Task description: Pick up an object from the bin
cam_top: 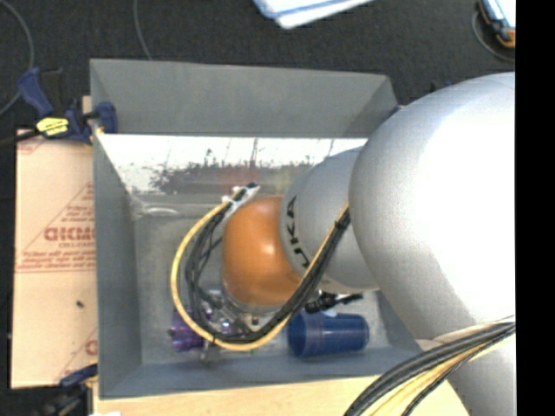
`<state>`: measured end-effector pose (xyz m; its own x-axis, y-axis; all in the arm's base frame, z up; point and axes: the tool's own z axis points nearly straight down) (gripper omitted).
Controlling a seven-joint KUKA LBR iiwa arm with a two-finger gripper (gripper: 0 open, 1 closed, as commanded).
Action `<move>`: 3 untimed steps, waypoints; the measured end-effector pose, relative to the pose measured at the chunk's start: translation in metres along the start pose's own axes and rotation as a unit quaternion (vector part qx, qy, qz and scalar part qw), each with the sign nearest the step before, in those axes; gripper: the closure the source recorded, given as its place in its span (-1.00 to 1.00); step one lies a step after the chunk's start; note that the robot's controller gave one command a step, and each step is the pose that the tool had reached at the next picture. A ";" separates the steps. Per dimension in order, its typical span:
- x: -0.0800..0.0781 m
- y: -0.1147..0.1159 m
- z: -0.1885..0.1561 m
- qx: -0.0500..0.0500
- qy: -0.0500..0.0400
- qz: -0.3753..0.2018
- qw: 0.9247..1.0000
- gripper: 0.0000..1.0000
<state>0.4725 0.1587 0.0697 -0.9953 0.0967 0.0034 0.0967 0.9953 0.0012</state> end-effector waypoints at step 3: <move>0.002 -0.001 -0.026 0.001 0.003 0.001 1.000 1.00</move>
Offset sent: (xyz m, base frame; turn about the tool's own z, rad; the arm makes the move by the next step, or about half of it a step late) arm 0.0001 -0.0001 0.1282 0.0000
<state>0.4701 0.1577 0.0961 -0.9951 0.0981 0.0101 0.0981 0.9952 -0.0011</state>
